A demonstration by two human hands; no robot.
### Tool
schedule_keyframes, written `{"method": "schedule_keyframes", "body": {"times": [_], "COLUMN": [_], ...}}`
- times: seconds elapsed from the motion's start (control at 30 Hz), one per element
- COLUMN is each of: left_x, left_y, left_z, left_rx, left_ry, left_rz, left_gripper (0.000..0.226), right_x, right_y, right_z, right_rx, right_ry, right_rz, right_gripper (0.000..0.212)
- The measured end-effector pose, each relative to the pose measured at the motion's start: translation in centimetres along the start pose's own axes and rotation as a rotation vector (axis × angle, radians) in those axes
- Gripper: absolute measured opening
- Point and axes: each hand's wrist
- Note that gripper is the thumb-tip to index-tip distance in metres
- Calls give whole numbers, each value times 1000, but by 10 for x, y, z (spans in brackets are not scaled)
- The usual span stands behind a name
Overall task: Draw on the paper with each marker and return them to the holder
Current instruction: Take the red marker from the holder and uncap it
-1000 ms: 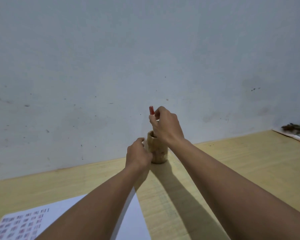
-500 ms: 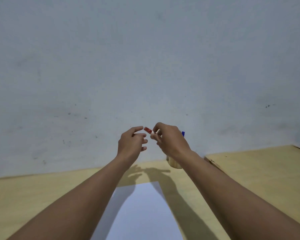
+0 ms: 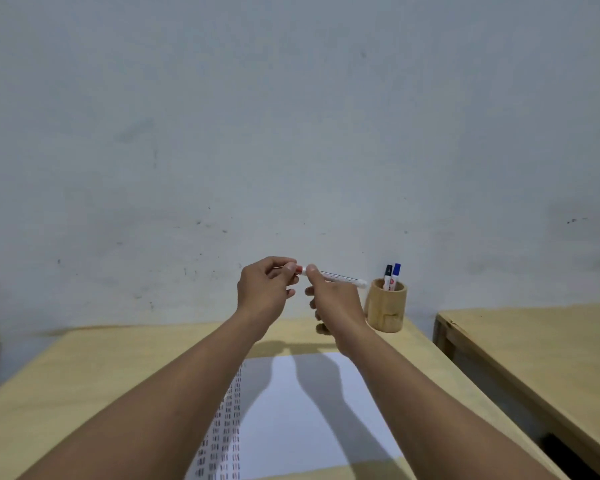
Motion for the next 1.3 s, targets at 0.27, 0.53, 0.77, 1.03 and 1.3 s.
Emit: {"method": "schedule_keyframes", "body": {"times": [0.27, 0.53, 0.77, 1.03, 1.3], "left_x": [-2, 2, 33, 82, 100], "left_y": [9, 2, -6, 3, 7], "left_z": [30, 64, 128, 159, 170], "left_rx": [16, -72, -102, -112, -34], "left_ry": [-156, -188, -595, -845, -1113], "left_rz": [-66, -15, -22, 56, 10], "left_gripper": [17, 26, 18, 18, 27], "right_x": [-4, -7, -19, -43, -67], "right_y": [11, 20, 17, 15, 5], "right_z": [-32, -70, -80, -83, -82], "right_rx": [73, 91, 92, 124, 79], "right_ry": [-665, -734, -625, -349, -136], "right_rz": [-218, -133, -163, -73, 12], "right_gripper": [21, 19, 10, 8, 8]}}
Point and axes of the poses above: each hand's wrist, its own y-axis away from the middle knuckle, its own z-axis out of the back of the hand, x = y × z, and after that the axes turned 3 degrees about -x, right-handed
